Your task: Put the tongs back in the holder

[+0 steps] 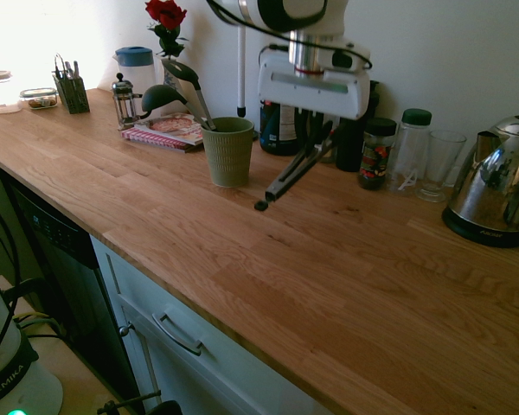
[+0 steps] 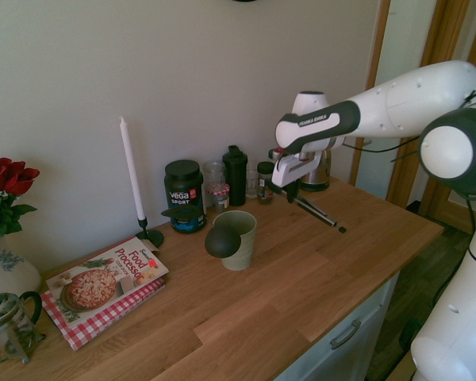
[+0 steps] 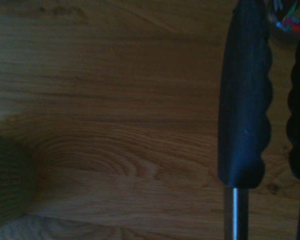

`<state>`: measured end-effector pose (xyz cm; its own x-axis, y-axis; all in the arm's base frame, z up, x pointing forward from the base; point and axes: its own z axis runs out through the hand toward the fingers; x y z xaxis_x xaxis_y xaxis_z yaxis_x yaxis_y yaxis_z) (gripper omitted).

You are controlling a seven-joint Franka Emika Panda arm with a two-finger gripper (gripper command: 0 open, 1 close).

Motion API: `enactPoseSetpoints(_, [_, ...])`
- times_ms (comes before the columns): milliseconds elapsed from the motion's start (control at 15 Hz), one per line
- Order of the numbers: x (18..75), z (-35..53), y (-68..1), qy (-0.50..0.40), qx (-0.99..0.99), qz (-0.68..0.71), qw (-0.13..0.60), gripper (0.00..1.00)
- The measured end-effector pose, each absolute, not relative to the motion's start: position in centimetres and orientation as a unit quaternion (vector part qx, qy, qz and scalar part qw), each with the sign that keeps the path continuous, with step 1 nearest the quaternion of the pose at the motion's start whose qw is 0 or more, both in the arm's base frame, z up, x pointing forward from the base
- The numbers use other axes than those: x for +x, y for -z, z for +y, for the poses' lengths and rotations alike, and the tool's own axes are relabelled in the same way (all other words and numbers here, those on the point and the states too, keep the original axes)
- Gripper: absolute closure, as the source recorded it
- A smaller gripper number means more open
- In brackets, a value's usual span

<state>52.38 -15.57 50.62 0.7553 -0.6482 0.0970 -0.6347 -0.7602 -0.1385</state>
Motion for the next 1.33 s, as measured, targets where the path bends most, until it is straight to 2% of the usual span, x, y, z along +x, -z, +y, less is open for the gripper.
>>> enactPoseSetpoints(333, [49.3, -7.4, -63.2, 0.154, -0.914, 0.362, 0.096, 1.0])
enactPoseSetpoints(600, [48.6, 0.7, -68.0, 0.251, -0.868, 0.411, 0.123, 1.0])
enactPoseSetpoints(933, [49.3, 4.6, -64.3, 0.374, -0.81, 0.436, 0.118, 1.0])
enactPoseSetpoints(1333, [48.9, 6.5, -59.1, 0.411, -0.794, 0.437, 0.097, 1.0])
